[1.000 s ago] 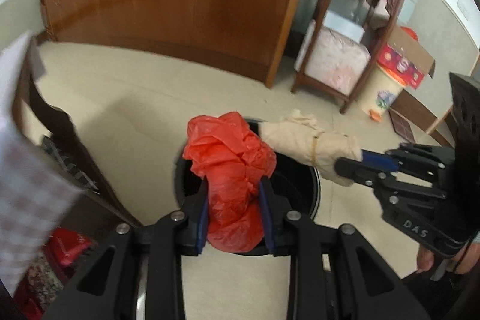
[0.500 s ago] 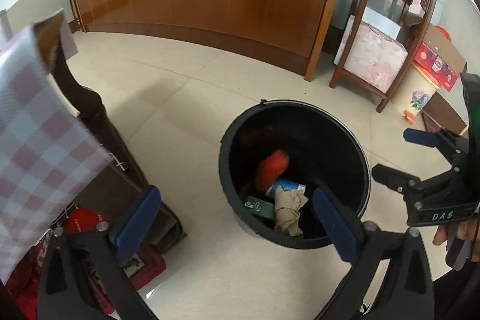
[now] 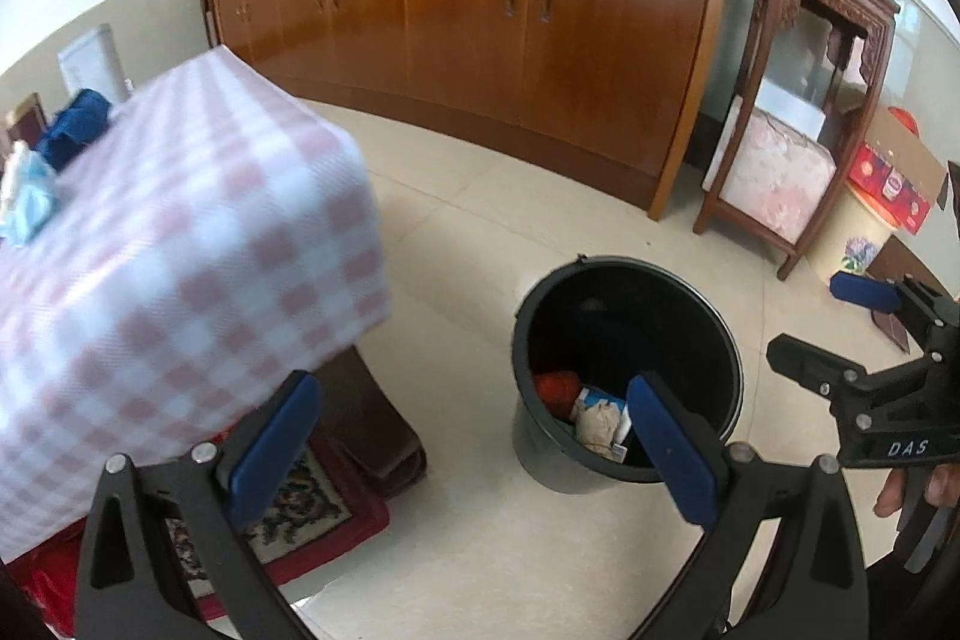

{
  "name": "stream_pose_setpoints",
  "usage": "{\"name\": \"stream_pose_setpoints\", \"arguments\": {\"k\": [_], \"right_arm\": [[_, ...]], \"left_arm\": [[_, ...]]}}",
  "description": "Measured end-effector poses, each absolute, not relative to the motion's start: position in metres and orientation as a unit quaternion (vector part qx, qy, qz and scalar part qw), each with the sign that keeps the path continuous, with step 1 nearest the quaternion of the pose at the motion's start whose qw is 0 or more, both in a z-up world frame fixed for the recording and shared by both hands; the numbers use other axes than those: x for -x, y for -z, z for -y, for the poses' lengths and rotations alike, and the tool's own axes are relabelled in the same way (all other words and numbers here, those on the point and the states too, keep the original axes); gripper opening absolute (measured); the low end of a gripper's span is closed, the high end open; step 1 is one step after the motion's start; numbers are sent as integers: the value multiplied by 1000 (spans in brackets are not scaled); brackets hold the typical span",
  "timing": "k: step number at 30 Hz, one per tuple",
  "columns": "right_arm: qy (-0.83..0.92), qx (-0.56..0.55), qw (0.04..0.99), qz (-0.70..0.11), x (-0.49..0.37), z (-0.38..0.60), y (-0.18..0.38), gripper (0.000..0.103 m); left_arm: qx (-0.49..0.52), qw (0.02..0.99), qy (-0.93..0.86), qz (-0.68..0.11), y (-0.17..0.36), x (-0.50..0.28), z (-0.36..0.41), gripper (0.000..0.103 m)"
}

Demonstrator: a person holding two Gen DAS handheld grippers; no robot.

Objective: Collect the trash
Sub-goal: 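Move both tools back to the table toward the plastic wrap and blue mask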

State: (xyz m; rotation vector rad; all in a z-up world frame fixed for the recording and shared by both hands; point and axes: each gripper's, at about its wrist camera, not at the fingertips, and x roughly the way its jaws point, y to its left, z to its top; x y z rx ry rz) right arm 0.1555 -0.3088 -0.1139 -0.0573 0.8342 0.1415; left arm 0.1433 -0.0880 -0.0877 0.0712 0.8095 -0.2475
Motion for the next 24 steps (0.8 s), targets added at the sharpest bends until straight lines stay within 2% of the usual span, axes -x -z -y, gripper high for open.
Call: {"name": "stream_pose_setpoints", "arguments": {"k": [24], "right_arm": [[-168, 48, 933, -316, -127, 196, 27, 103]], "left_arm": [[-2, 946, 29, -323, 22, -102, -9, 103]]}}
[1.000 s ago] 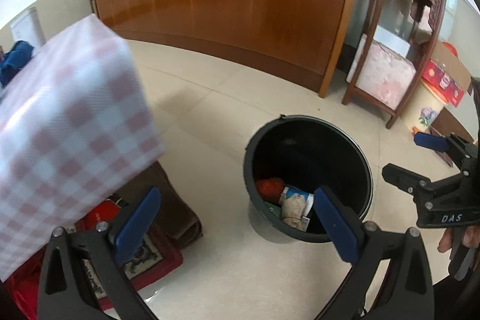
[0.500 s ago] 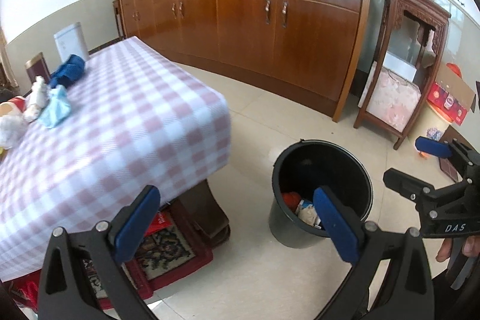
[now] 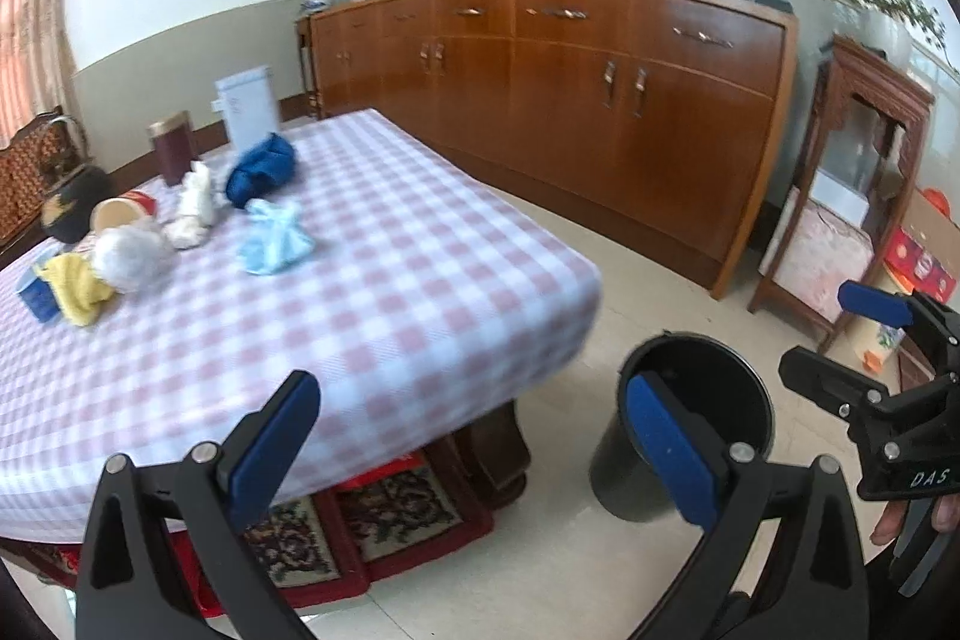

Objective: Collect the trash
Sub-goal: 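Move both tools back to the table toward the plastic wrap and blue mask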

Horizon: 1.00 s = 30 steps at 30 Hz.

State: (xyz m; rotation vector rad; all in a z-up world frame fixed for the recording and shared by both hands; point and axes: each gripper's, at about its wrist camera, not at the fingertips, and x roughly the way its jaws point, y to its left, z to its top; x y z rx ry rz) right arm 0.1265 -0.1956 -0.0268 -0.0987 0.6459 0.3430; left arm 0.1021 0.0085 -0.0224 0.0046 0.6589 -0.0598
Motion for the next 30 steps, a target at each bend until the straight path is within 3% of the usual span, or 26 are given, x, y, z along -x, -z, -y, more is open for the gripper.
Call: {"name": "stream_pose_setpoints", "arguments": {"k": [11, 25, 30], "right_arm": [[-236, 68, 931, -272, -137, 119, 5, 103], [-282, 97, 902, -311, -182, 19, 6, 103], [-298, 113, 891, -323, -205, -23, 9, 102]], "left_arm": [[26, 950, -54, -306, 14, -90, -89, 103], [56, 941, -135, -305, 18, -88, -191, 102], [71, 940, -137, -303, 13, -111, -222, 93]]}}
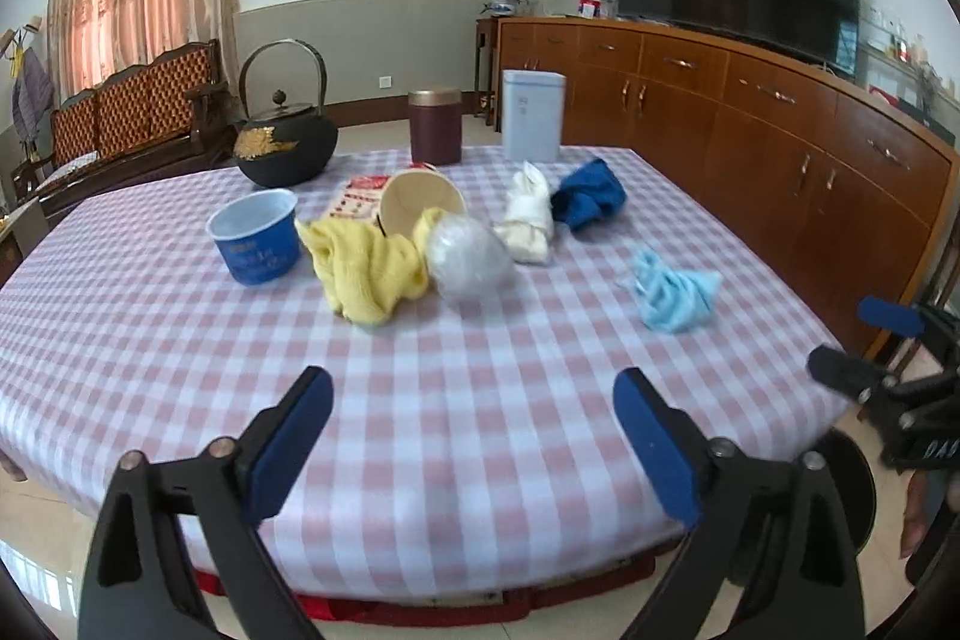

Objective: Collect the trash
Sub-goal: 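Move both tools back to the table toward the plastic wrap and blue mask, then grasp the plastic wrap with the left gripper while the right grasps the blue mask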

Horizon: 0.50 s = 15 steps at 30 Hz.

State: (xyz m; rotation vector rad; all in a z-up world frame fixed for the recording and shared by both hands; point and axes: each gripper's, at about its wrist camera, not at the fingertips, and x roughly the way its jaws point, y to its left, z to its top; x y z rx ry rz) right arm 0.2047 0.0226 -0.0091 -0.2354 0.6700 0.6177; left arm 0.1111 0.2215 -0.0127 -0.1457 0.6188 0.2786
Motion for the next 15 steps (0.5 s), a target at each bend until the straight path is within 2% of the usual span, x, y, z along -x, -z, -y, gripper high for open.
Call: {"name": "stream_pose_setpoints", "arguments": {"k": [2, 4, 8, 15], "right_arm": [[-304, 119, 888, -325, -213, -35, 10, 96], [-308, 126, 883, -331, -224, -48, 13, 91], [-311, 133, 875, -347, -248, -65, 23, 79], [-309, 135, 863, -376, -280, -83, 41, 67]], "left_arm": [[69, 938, -136, -312, 14, -123, -230, 91], [80, 934, -131, -322, 19, -140, -240, 83], [89, 931, -129, -329, 24, -161, -250, 81], [90, 929, -119, -339, 31, -189, -253, 76]]}}
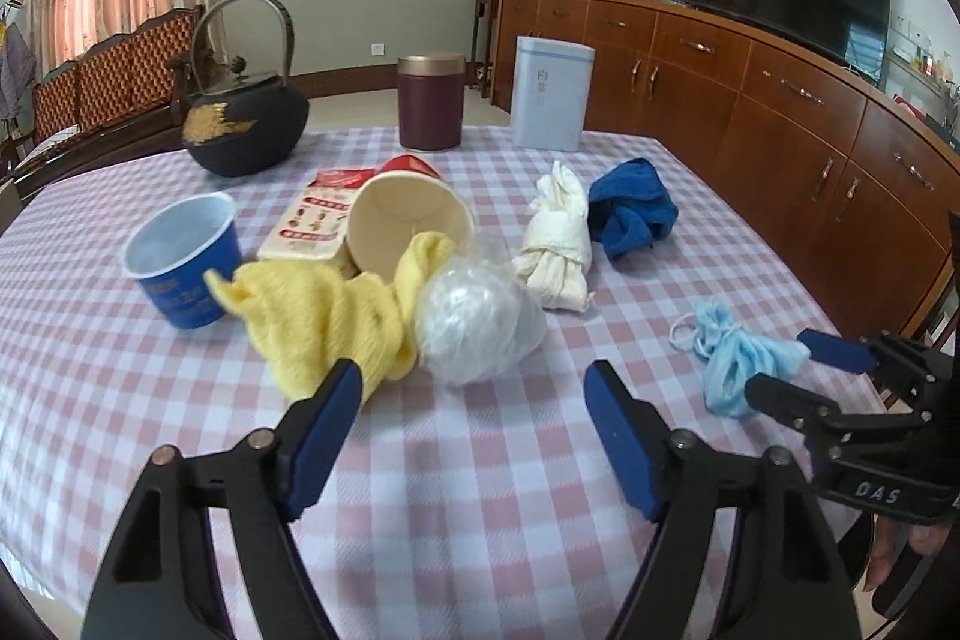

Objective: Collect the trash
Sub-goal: 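Grasp the plastic wrap with the left gripper while the right grasps the blue mask, then carry the plastic wrap and blue mask with both grippers over the black bucket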

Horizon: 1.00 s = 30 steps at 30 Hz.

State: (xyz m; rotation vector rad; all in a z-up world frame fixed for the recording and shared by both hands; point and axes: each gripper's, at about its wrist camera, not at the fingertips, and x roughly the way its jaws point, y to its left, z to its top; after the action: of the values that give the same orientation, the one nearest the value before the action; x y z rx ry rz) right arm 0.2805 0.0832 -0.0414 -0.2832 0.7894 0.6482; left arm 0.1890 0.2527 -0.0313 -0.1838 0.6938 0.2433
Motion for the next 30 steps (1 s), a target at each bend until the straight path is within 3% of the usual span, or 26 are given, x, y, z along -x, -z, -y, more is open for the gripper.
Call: {"name": "stream_pose_setpoints", "arguments": {"k": [5, 9, 12, 14, 21, 26, 30], "right_arm": [[-307, 136, 858, -389, -295, -92, 47, 53], [-309, 130, 853, -399, -302, -95, 50, 44], [-313, 126, 852, -400, -302, -95, 50, 30], [-313, 127, 854, -395, -300, -94, 49, 23], [-310, 113, 861, -388, -291, -80, 43, 22], [-311, 104, 866, -376, -279, -69, 36, 8], [-307, 101, 872, -366, -269, -60, 28, 5]], "left_arm": [[94, 925, -118, -349, 33, -206, -255, 70], [105, 919, -117, -362, 38, -214, -257, 49], [107, 920, -113, -360, 39, -213, -257, 45], [109, 922, -109, -354, 38, -210, -257, 45], [101, 932, -102, -333, 22, -189, -251, 45], [96, 936, -99, -325, 15, -176, -246, 44], [95, 937, -99, -320, 13, -168, -243, 43]]}}
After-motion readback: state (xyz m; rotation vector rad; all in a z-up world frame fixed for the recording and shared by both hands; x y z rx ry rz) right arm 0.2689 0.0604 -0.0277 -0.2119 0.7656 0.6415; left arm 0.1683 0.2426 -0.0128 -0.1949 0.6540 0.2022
